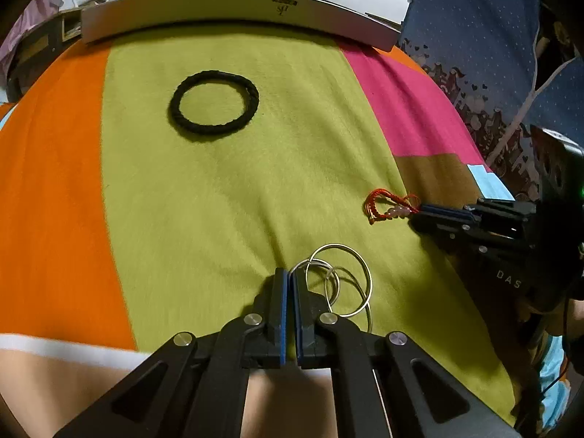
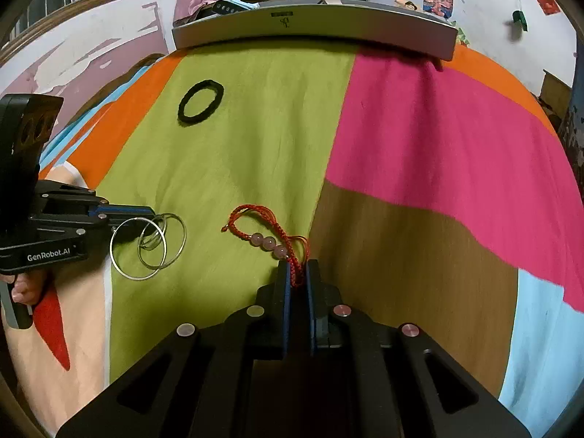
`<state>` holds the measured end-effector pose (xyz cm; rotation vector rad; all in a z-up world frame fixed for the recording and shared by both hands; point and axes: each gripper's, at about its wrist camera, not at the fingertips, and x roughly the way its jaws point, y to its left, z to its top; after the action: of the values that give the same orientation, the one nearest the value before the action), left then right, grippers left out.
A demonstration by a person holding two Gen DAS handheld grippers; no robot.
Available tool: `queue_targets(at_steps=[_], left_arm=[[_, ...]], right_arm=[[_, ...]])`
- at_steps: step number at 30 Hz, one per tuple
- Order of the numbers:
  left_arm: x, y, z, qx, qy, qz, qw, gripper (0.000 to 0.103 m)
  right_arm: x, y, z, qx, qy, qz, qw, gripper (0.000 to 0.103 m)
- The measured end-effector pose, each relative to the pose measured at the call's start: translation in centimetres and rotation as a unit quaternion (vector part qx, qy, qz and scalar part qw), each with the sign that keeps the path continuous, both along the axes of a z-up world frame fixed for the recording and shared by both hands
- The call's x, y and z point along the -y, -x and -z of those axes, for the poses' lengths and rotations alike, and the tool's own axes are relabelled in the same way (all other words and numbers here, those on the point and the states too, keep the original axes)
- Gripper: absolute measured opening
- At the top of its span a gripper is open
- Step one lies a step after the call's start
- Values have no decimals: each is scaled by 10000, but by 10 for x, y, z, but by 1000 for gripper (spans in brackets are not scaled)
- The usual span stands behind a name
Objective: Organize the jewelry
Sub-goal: 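Carry the red bracelet with the right tool while the left tool carries the rings to the tray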
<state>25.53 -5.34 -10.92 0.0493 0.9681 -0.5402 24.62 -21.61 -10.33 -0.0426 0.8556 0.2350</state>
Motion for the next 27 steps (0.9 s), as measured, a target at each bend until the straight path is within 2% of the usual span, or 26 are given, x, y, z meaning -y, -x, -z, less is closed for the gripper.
queue_targets(at_steps=[8, 17, 23, 27], left_arm=[[-11, 19, -20, 67, -6, -110, 9999, 3], [-28, 30, -49, 307, 156, -345, 9988, 3], [-34, 23, -60, 375, 318, -538, 9973, 3], [-31, 7, -76, 501, 432, -671, 9956, 3]], right_arm=[[9, 21, -7, 158, -252, 137, 9995, 7], [12, 36, -31, 540, -437, 185, 9974, 6], [11, 37, -63, 910, -470, 134, 9946, 6], [7, 24, -91, 1253, -445, 69, 9911, 6]])
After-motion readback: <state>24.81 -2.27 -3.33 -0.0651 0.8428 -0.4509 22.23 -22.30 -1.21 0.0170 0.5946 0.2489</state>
